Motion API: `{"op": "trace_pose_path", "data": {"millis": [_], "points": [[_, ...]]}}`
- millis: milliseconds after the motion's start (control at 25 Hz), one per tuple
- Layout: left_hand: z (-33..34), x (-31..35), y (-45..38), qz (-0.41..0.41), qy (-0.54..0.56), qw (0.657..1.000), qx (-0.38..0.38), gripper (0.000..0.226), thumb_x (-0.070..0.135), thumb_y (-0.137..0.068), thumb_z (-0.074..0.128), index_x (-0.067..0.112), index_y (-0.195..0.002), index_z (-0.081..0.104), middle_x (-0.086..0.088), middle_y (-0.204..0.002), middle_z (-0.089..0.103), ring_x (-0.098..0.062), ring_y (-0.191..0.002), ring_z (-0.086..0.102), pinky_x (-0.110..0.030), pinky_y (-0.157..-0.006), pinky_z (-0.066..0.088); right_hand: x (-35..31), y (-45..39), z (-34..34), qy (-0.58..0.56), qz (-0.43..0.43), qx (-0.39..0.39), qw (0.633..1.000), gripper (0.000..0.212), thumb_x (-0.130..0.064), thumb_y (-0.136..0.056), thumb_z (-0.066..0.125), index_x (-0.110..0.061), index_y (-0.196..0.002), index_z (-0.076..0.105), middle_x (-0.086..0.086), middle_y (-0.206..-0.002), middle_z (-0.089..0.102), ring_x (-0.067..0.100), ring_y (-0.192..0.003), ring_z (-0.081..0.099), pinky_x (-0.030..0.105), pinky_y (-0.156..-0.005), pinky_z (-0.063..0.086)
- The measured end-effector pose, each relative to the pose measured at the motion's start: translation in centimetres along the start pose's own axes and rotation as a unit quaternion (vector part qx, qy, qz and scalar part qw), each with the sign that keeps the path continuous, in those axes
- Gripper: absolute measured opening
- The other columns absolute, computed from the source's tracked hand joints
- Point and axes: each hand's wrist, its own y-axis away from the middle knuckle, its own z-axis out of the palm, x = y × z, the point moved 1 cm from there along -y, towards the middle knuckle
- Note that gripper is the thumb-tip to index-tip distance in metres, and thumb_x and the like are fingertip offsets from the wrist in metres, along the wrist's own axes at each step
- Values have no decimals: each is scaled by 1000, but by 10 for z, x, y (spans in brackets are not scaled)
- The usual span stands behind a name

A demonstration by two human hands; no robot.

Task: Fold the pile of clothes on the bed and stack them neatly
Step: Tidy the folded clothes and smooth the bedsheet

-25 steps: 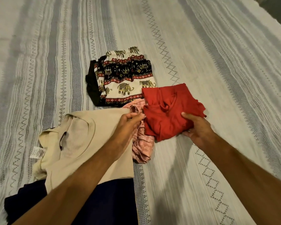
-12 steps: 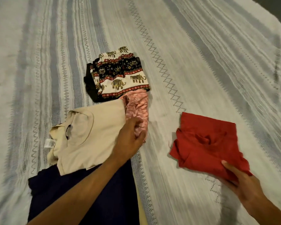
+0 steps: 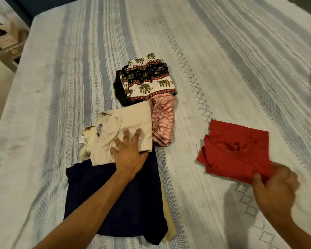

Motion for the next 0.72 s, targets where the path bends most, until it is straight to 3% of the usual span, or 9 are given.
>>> {"op": "trace_pose_path", "data": {"millis": [80, 200, 240, 320, 440, 520, 600, 640, 720], "points": [[-4, 16, -11, -26, 26, 999, 20, 75, 33, -98, 59, 43, -161, 20, -10, -172, 16, -55, -150, 18, -78, -113, 23, -27, 8, 9, -127, -57, -117, 983, 26, -24, -92, 75, -13, -112, 62, 17, -111, 65, 42, -104, 63, 42, -80, 54], [-11, 5, -9, 1, 229, 960, 163, 56, 21, -91, 50, 27, -147, 48, -10, -134, 64, -42, -121, 57, -61, -99, 47, -83, 16, 30, -297, 80, -347, 886, 66, -69, -76, 74, -11, -109, 73, 11, -95, 78, 36, -91, 75, 39, -76, 57], [-19, -1, -4, 1, 311, 930, 195, 51, 26, -94, 47, 22, -144, 51, -8, -121, 69, -31, -106, 64, -48, -90, 52, -103, 21, 39, -317, 137, -404, 847, 65, -64, -81, 70, -8, -115, 72, 13, -100, 79, 38, -96, 75, 44, -82, 58], [-39, -21, 1, -92, 455, 871, 159, 52, 58, -102, 47, 25, -141, 58, 2, -108, 70, -13, -90, 62, -30, -75, 49, -140, 30, 57, -339, 200, -467, 792, 54, -54, -94, 60, -9, -121, 71, 13, -110, 78, 37, -104, 74, 49, -93, 57], [-78, -60, 6, -180, 574, 794, 87, 55, 86, -85, 51, 39, -110, 65, 8, -107, 72, -9, -94, 67, -29, -84, 54, -196, 39, 84, -397, 233, -477, 749, 56, -55, -97, 54, -9, -126, 70, 13, -117, 77, 37, -109, 73, 53, -102, 53], [-93, -69, 13, -135, 565, 811, 63, 54, 72, -93, 53, 32, -128, 65, 7, -116, 74, -8, -102, 70, -34, -96, 56, -231, 40, 101, -448, 242, -480, 714, 65, -61, -95, 53, -9, -132, 66, 15, -122, 74, 39, -112, 72, 55, -105, 52], [-91, -64, 21, -28, 482, 873, 74, 49, 50, -104, 55, 27, -147, 55, 1, -132, 69, -11, -118, 66, -43, -109, 51, -264, 37, 121, -467, 263, -503, 678, 78, -71, -89, 56, -13, -141, 58, 18, -132, 69, 44, -118, 67, 62, -103, 50], [-86, -57, 28, 57, 429, 899, 72, 44, 36, -108, 54, 29, -152, 49, -2, -145, 62, -14, -131, 59, -46, -114, 46, -279, 36, 128, -464, 268, -512, 671, 84, -75, -85, 60, -15, -143, 55, 19, -136, 65, 46, -120, 65, 66, -99, 51], [-63, -44, 44, 203, 326, 923, 30, 68, 9, -104, 53, 43, -159, 31, 9, -164, 39, -10, -152, 35, -45, -124, 33, -300, 33, 134, -482, 260, -537, 642, 84, -70, -84, 67, -11, -142, 58, 21, -137, 64, 45, -119, 66, 62, -92, 57]]}}
